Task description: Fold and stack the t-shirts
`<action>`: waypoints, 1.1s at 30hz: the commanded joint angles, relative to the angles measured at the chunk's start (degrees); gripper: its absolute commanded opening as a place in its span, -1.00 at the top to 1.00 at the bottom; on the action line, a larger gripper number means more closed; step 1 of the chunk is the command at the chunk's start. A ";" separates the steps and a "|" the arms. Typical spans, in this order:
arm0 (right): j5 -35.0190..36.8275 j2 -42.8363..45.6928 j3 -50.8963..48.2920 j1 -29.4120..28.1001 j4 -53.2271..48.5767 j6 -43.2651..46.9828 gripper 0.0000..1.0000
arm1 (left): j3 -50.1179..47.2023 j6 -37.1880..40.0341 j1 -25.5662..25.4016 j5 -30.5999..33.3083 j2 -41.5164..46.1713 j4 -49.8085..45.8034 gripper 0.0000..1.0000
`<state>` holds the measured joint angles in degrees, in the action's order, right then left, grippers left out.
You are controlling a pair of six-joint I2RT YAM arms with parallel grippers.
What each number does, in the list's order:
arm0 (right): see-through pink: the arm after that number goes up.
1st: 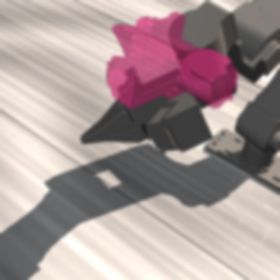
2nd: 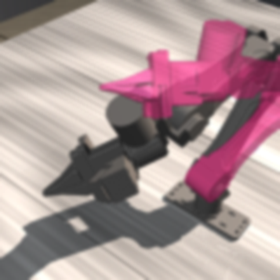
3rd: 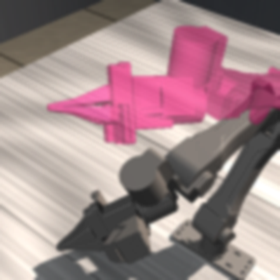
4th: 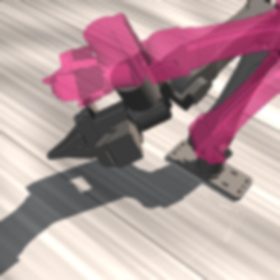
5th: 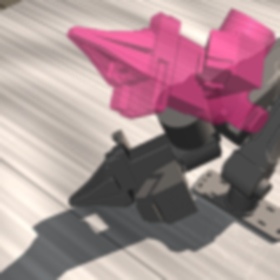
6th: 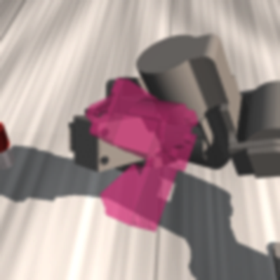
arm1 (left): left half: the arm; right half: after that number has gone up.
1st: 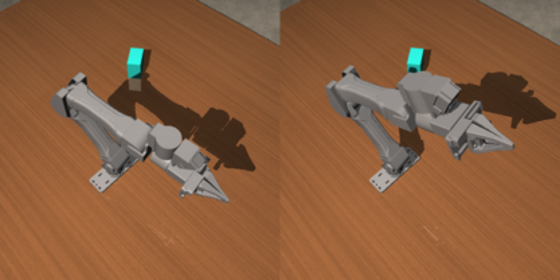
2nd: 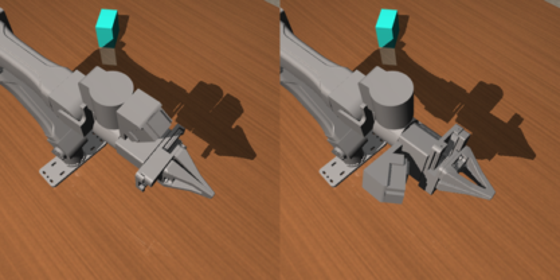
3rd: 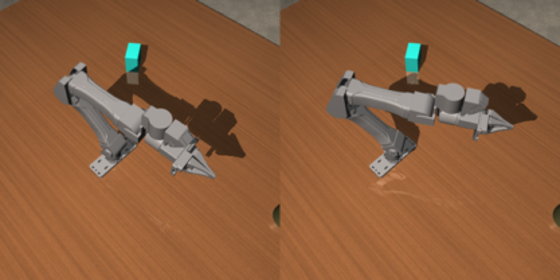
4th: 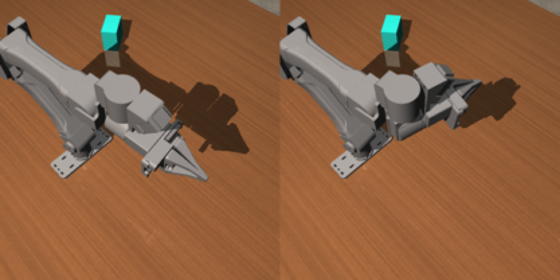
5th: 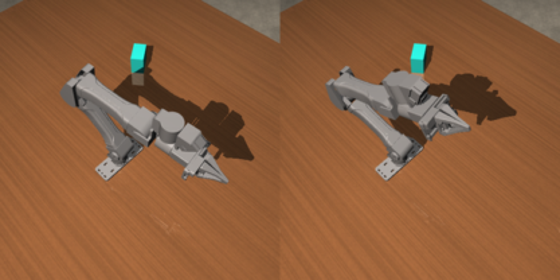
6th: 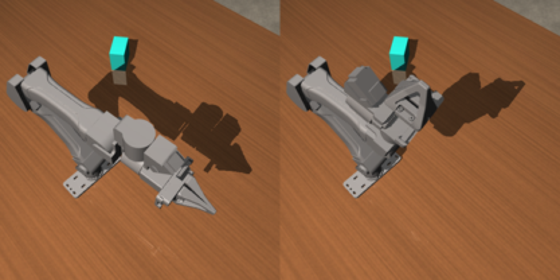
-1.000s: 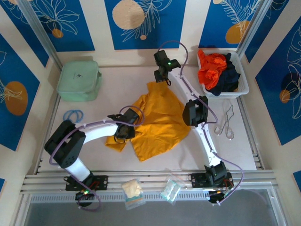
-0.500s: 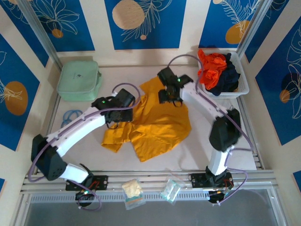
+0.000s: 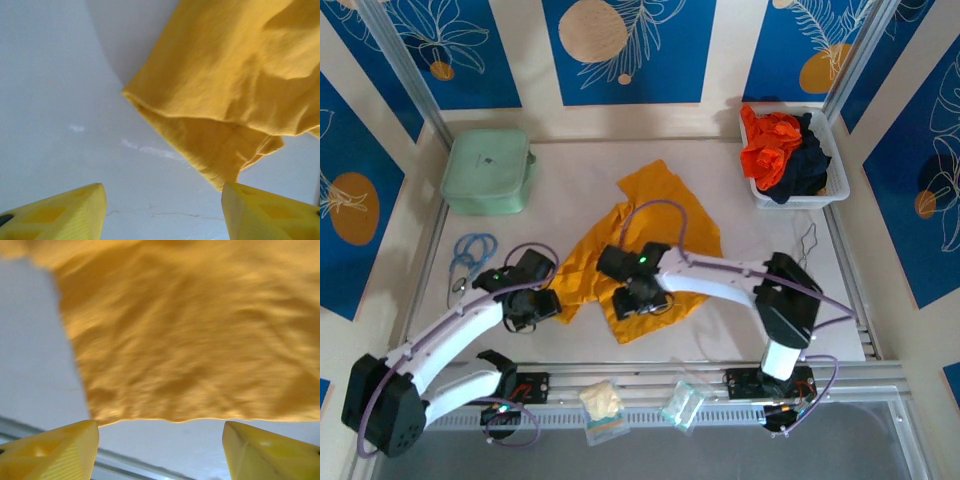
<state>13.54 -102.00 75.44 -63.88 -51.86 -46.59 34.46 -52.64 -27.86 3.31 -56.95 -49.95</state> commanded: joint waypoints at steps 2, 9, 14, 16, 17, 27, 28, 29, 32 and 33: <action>-2.73 -5.66 3.61 -4.08 -0.59 -2.81 -0.34 | -3.73 -5.17 0.96 -4.41 -0.88 6.85 -0.23; -3.17 -12.15 6.80 -4.96 -0.79 -2.31 -0.25 | -8.88 -6.29 1.90 -5.23 -5.30 16.20 -0.21; -3.95 -14.74 6.89 -3.50 -0.48 -1.40 0.01 | -8.27 -5.38 2.46 -5.17 -12.14 21.07 -0.21; -4.39 -15.57 6.50 -2.93 -0.24 -1.20 0.16 | -8.22 -5.36 2.60 -5.24 -14.87 23.02 -0.19; -4.56 -15.76 6.27 -2.63 -0.05 -1.22 0.27 | -8.27 -5.33 2.72 -5.33 -15.98 23.90 -0.18; -1.09 -10.59 1.03 1.38 -2.21 -0.98 1.00 | -4.25 -1.49 3.16 -3.79 -26.62 31.10 1.00; 0.15 -9.36 0.26 2.05 -3.34 -0.86 1.00 | -2.77 -0.35 3.16 -3.09 -27.34 30.35 1.00; 1.41 -8.15 -0.46 2.73 -4.44 -0.78 1.00 | -1.47 0.70 3.16 -2.31 -27.66 29.54 1.00; 5.57 -3.88 -3.26 5.60 -8.26 -0.77 1.00 | 3.52 4.29 3.16 1.79 -27.24 24.89 1.00; 7.12 -2.27 -4.45 6.97 -9.66 -0.87 1.00 | 5.68 5.83 3.16 3.79 -26.73 22.62 1.00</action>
<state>15.07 -108.88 73.08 -59.42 -54.83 -47.40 38.54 -52.31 -24.86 1.65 -80.66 -49.12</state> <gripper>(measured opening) 0.049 0.066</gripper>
